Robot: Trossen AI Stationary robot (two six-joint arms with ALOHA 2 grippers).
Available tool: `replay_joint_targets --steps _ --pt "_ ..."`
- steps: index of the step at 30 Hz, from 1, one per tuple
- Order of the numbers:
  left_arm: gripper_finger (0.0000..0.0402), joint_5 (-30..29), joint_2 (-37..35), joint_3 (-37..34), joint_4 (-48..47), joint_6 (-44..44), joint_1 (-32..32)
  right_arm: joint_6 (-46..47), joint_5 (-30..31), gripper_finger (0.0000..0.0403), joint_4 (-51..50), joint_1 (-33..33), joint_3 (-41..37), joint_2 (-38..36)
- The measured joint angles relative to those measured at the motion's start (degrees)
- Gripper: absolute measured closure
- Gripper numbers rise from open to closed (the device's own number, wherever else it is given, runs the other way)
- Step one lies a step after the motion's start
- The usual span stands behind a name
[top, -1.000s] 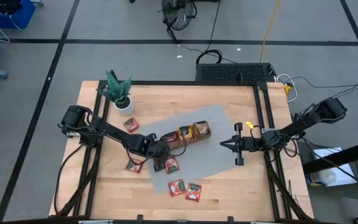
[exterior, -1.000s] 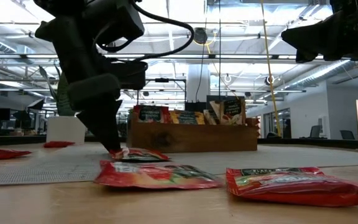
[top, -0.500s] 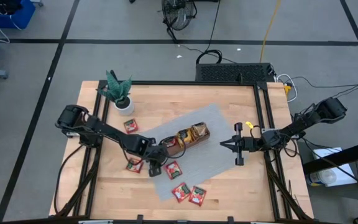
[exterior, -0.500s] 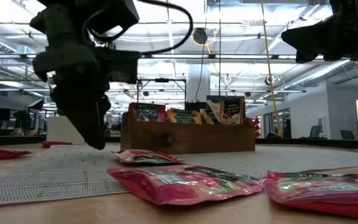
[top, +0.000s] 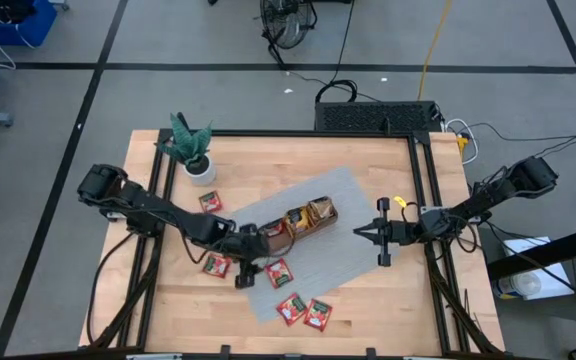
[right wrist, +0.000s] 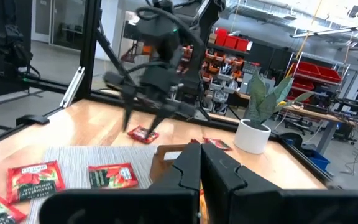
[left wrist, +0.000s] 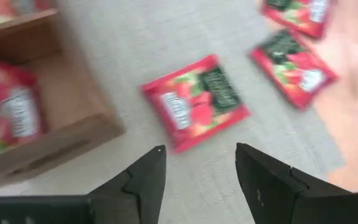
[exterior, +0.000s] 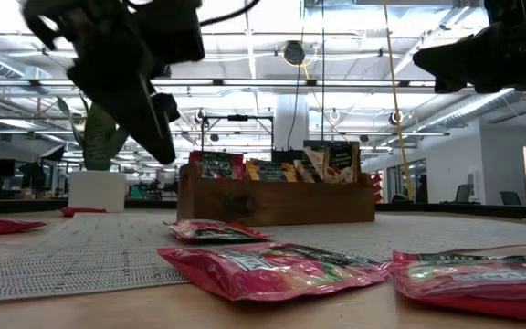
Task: Pick & Place Tea
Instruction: Put the red tea into the left part of the wooden organizer
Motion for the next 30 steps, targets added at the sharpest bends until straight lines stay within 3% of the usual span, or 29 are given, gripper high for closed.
replay_joint_targets --steps 4,13,22,30 --pt "0.0206 -0.43 1.10 0.17 4.66 0.76 -2.46 0.00 0.01 0.0403 -0.40 0.00 0.00 -0.02" --pt "0.0206 -7.50 3.01 -0.17 -3.82 -9.71 -4.66 0.02 0.00 0.0403 -0.72 0.00 -0.01 -0.02" --pt "0.0206 -13.49 3.01 -8.63 -2.73 -18.86 -2.73 0.00 -0.05 0.0403 -0.79 0.00 -0.02 -0.02" --pt "0.0206 -16.28 2.87 -11.23 -2.16 -17.05 -0.63 -0.09 -0.02 0.0403 -0.75 0.00 -0.02 -0.02"
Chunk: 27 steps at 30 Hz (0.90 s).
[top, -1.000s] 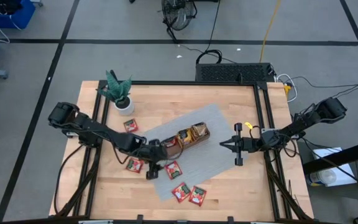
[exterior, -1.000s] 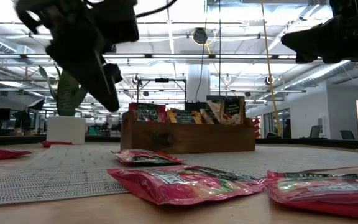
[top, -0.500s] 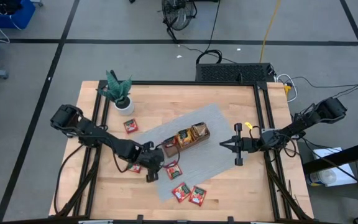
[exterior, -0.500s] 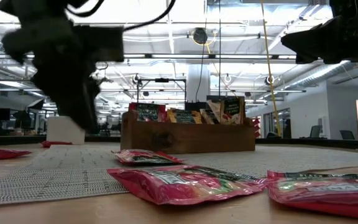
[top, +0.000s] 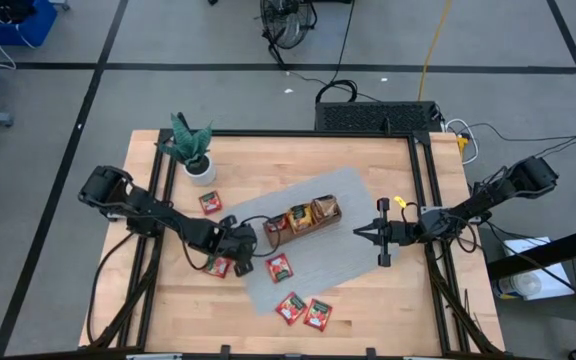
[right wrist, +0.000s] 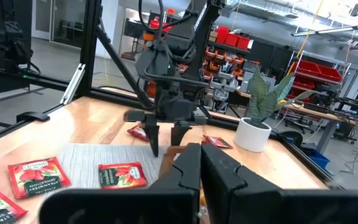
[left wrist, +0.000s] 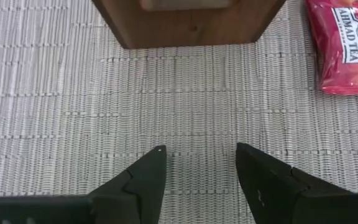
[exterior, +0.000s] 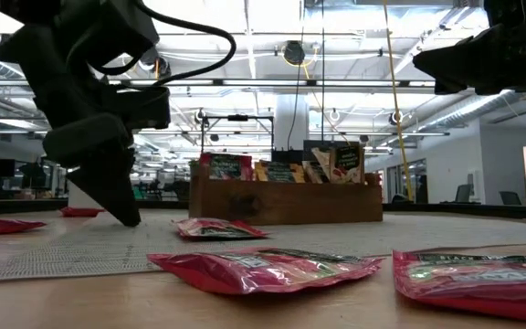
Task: Pick & Place Tea
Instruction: Put the red tea into the left part of the wooden organizer
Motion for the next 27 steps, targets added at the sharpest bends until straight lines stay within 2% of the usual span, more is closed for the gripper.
replay_joint_targets --steps 7,14,23,27 --pt "0.0206 -1.13 0.09 -0.06 -1.43 4.93 0.17 -0.04 0.01 0.0403 -0.01 0.00 0.00 0.00" --pt "0.0206 -2.13 0.06 -0.04 -6.03 4.87 0.83 -0.02 0.03 0.0403 0.00 0.00 0.00 0.00" --pt "0.0206 -12.77 -0.21 -0.26 -11.08 5.64 2.84 0.04 0.05 0.0403 0.00 0.00 -0.02 0.00" --pt "0.0206 -13.97 -0.20 -0.08 -11.20 8.09 3.72 0.07 0.05 0.0403 0.00 0.00 -0.02 0.00"
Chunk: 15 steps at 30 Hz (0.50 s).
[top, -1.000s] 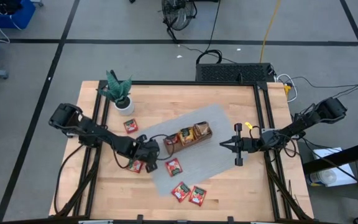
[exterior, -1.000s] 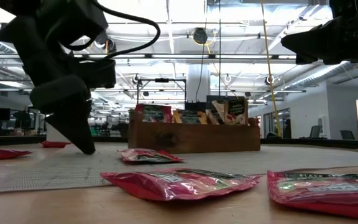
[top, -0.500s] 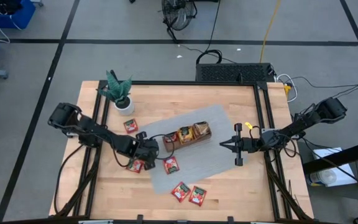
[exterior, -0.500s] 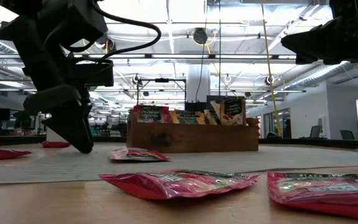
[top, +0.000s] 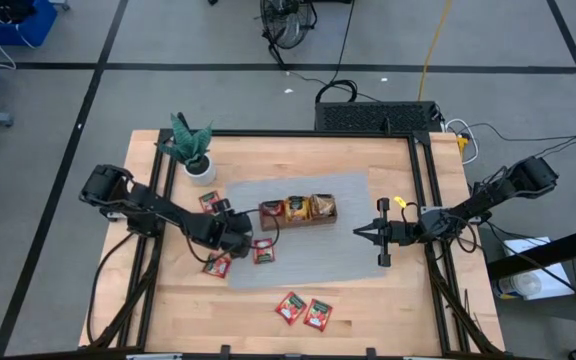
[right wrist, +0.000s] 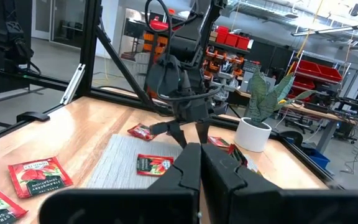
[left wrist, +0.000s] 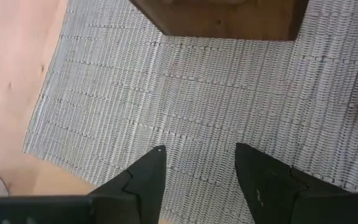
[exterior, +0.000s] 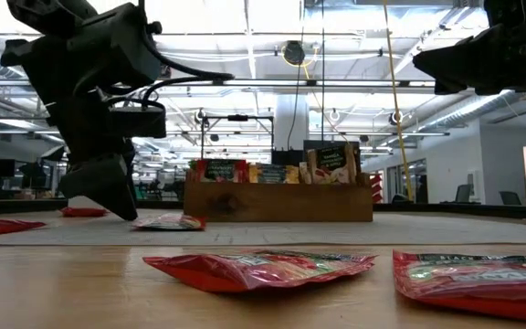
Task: Pick & Place Tea
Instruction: Put the red tea into the left part of the wooden organizer
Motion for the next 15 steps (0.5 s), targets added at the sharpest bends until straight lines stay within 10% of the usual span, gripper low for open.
replay_joint_targets --steps 15 --pt "0.0206 13.78 0.15 20.91 -12.75 7.20 -3.63 0.04 0.00 0.0403 0.00 0.00 0.00 0.00"
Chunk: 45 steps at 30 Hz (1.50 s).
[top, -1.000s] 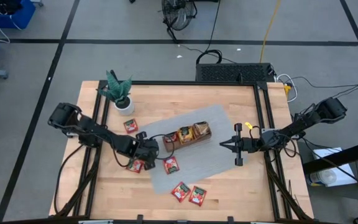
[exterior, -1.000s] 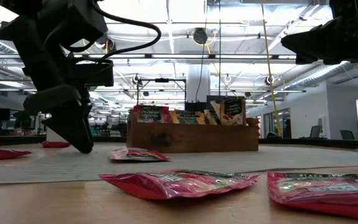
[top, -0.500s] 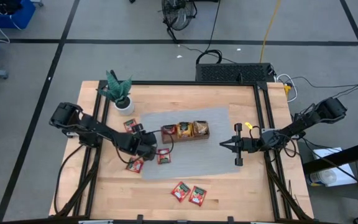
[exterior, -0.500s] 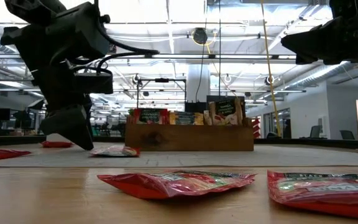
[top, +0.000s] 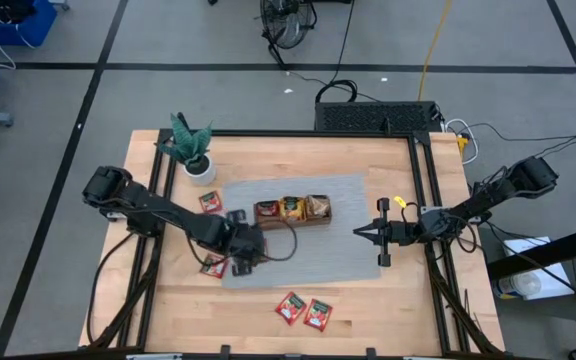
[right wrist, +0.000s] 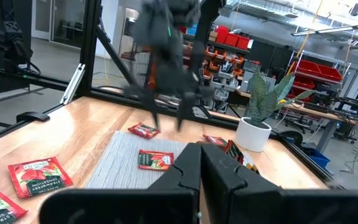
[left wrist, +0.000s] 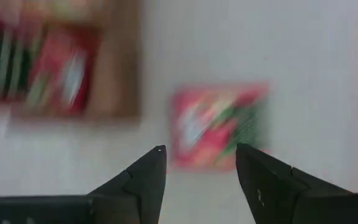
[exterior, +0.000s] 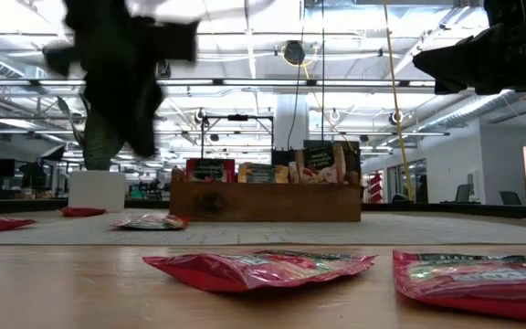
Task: Pick & Place Tea
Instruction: Put the red tea into the left part of the wooden organizer
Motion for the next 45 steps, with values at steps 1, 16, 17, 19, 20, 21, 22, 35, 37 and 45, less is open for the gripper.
replay_joint_targets --steps 1,16,17,19,20,21,22,35,37,45 --pt "0.0206 0.94 -0.02 1.36 1.70 1.65 -0.46 0.00 0.00 0.0403 0.00 0.00 0.00 -0.02" --pt "0.0206 -2.72 25.46 38.56 -8.96 32.29 -10.33 0.02 0.00 0.0403 0.83 -0.02 0.00 -0.02" --pt "0.0206 -3.40 26.59 40.62 -10.89 33.09 -10.37 0.45 0.00 0.0403 0.82 -0.02 0.00 -0.02" --pt "0.0206 -3.84 27.45 43.81 -14.75 32.80 -10.14 2.90 0.00 0.0403 0.45 -0.02 0.00 -0.02" --pt "0.0206 -3.75 27.12 44.57 -15.68 31.11 -9.99 4.00 -0.02 0.0403 0.35 -0.02 0.00 -0.02" --pt "0.0206 -3.04 26.10 44.67 -16.27 29.06 -9.91 4.91 -0.08 0.0403 0.37 -0.02 0.00 -0.02" --pt "0.0206 -1.98 24.73 44.57 -16.33 27.28 -9.90 5.60 -0.09 0.0403 0.37 -0.02 0.00 -0.02" --pt "0.0206 -9.10 -15.23 -2.19 24.81 24.55 -8.12 11.98 -1.55 0.0403 -40.88 10.21 27.85 14.07" --pt "0.0206 -8.67 -20.59 -11.23 35.28 24.65 -7.30 11.80 -1.64 0.0403 -45.67 11.59 32.48 19.78" --pt "0.0206 -9.49 -32.42 -33.94 57.59 24.17 -4.60 13.06 -1.97 0.0367 -65.57 14.31 50.51 37.82"
